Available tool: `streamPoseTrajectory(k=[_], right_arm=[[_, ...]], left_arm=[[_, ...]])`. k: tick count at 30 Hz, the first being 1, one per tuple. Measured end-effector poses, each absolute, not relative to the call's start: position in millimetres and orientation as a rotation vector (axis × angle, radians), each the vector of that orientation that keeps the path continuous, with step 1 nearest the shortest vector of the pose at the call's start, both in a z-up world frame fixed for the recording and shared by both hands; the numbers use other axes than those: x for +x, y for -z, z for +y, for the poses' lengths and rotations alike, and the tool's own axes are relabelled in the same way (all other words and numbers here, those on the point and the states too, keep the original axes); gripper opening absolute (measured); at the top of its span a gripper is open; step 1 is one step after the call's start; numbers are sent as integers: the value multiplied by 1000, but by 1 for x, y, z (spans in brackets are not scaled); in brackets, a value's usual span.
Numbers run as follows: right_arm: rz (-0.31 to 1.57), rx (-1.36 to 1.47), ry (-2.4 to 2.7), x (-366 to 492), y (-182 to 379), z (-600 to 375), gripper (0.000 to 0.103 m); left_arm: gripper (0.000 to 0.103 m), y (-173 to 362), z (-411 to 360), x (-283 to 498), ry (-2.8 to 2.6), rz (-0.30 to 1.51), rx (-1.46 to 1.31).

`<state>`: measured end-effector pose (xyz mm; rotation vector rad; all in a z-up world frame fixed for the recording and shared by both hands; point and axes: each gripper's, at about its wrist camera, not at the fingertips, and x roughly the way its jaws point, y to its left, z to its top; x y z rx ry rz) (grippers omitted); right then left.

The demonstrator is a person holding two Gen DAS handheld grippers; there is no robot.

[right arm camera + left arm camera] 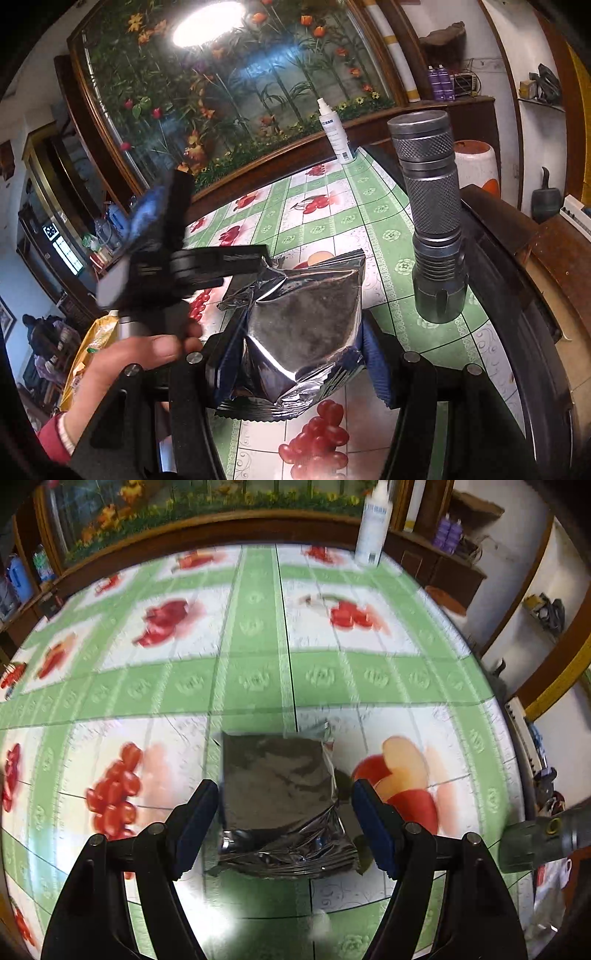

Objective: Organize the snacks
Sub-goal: 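Grasp the second silver foil packet with the left tool, then carry both silver foil packets over the yellow tray with both tools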

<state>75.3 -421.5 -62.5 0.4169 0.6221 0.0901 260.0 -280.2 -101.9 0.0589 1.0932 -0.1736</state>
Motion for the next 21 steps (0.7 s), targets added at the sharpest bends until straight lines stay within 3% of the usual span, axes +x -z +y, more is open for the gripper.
streamPoseTrajectory(k=[2,4,21], right_arm=[[613,415,-97,74,60,-421,61],[603,416,-106,70,59,-420,61],[621,367,-261,72,56,-352,61]], left_arm=[[75,103,-282,257,142,1036,117],[61,101,-273,254,157,1022,86],[59,45,-117,146,-26,834,-28]])
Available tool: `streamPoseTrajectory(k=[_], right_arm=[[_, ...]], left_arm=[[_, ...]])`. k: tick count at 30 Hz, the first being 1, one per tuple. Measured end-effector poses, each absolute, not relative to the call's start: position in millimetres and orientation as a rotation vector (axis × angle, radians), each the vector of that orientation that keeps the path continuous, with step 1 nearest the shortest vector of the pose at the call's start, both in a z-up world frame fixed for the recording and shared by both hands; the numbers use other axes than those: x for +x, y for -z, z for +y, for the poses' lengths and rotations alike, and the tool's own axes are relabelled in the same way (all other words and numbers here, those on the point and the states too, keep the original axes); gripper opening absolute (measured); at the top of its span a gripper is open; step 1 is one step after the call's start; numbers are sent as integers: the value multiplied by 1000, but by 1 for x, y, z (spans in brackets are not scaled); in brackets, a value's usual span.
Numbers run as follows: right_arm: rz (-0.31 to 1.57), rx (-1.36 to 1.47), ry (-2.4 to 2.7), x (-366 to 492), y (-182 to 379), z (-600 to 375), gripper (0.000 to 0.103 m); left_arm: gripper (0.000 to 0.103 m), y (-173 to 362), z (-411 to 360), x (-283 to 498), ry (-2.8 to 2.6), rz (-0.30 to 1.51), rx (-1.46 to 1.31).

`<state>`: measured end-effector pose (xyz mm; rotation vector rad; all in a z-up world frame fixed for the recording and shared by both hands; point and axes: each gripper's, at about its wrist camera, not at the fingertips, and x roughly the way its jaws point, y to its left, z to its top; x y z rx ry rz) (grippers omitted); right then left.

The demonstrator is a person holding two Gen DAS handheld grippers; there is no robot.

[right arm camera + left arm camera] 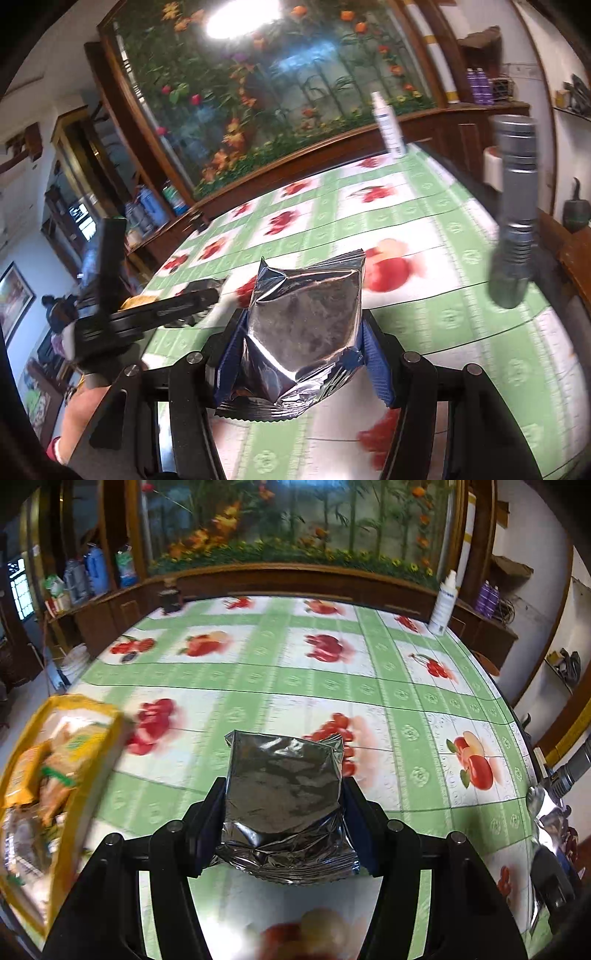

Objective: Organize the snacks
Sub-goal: 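Carry both silver foil packets over the yellow tray with both tools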

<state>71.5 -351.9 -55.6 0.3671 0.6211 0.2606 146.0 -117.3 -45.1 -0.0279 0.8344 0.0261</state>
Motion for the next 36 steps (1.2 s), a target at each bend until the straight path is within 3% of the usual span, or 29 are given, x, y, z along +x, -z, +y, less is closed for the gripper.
streamPoseTrajectory(k=[36], right_arm=[[636,198,-595,59,30,-170,60]], left_arm=[[59,19,35,48,-250,731,-122]])
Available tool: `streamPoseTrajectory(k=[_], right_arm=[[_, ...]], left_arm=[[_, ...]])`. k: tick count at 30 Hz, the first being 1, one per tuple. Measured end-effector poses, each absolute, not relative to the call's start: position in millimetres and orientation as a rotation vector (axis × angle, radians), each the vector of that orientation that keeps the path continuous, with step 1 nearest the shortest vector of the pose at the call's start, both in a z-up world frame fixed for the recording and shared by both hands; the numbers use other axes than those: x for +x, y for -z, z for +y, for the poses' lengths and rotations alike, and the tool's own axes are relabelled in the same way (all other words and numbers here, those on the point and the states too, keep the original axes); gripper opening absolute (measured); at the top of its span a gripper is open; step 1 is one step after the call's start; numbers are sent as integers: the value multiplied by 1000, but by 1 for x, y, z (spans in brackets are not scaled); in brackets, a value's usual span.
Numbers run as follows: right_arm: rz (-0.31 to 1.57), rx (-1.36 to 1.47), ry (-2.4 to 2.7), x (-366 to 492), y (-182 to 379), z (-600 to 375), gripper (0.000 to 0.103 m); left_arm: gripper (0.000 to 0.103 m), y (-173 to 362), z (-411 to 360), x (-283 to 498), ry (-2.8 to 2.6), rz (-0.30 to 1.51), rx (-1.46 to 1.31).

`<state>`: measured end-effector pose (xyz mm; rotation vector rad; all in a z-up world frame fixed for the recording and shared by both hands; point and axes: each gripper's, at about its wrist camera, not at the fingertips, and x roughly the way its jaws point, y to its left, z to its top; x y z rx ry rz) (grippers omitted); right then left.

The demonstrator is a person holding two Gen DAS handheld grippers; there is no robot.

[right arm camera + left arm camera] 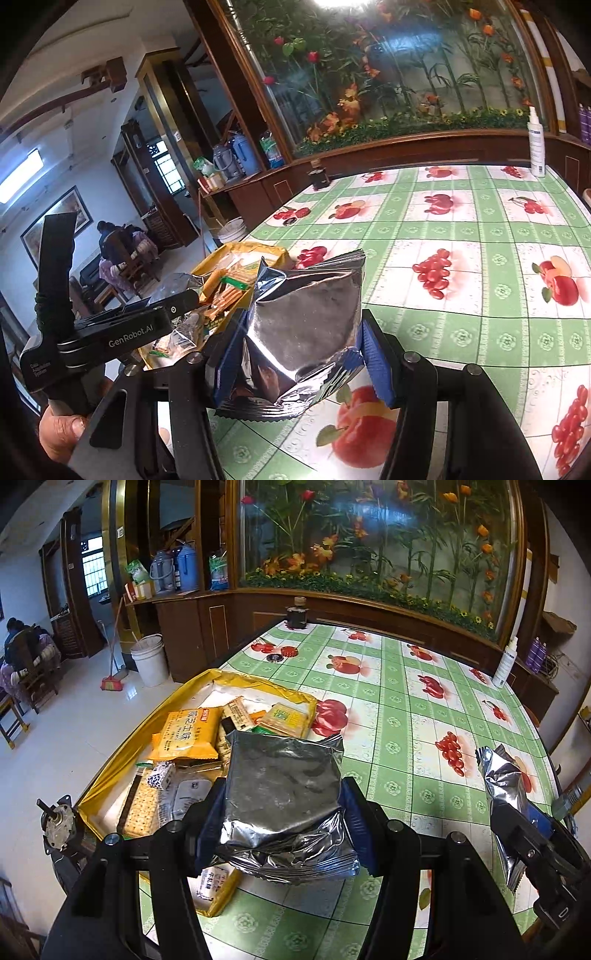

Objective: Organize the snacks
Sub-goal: 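Carry both silver foil packets over the yellow tray with both tools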

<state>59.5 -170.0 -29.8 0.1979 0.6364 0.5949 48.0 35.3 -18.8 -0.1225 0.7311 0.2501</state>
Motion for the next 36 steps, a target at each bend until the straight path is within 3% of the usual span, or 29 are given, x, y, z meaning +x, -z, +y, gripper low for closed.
streamPoseTrajectory(k=[36], right_arm=[[736,113,-807,112,48,-42,60]], left_arm=[[60,55,140,42,-419,807,-244]])
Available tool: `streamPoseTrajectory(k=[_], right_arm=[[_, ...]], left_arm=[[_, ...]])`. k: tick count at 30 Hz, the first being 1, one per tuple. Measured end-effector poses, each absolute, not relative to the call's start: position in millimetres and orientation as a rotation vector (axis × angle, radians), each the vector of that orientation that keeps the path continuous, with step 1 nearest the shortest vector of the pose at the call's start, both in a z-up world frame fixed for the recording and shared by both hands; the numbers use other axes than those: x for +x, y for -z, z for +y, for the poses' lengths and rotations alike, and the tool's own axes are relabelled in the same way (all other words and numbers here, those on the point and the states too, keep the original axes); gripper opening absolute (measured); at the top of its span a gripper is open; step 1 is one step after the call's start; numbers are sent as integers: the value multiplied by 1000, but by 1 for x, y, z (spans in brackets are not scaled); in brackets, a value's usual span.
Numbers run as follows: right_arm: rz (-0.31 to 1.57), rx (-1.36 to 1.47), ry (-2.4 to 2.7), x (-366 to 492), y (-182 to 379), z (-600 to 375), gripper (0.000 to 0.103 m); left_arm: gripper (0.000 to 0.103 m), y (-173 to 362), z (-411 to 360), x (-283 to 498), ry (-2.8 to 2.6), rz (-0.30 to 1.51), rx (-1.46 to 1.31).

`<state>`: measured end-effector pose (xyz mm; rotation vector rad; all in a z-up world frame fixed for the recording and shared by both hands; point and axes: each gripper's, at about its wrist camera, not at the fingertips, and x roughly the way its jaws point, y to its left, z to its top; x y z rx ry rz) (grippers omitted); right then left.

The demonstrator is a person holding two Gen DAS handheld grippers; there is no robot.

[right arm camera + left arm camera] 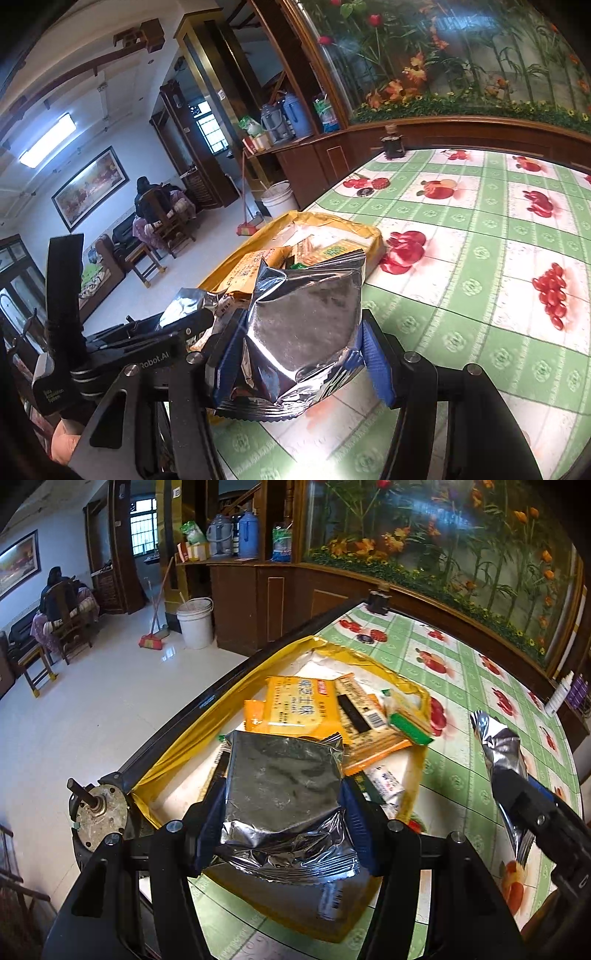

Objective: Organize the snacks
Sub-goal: 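Carry both silver foil packets over the yellow tray with both tools, then lower foil packets into the tray and open both tools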

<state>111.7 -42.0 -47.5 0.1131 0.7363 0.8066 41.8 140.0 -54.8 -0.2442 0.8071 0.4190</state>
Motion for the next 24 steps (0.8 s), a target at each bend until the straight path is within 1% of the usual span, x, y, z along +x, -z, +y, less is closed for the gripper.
streamPoseTrajectory(k=[13,24], right_arm=[[741,75,-861,165,42,24,60],[779,46,-875,197,54,64,60]], left_arm=[[60,64,152,65,-420,840,-250],[59,68,162,72,-418,855,-258]])
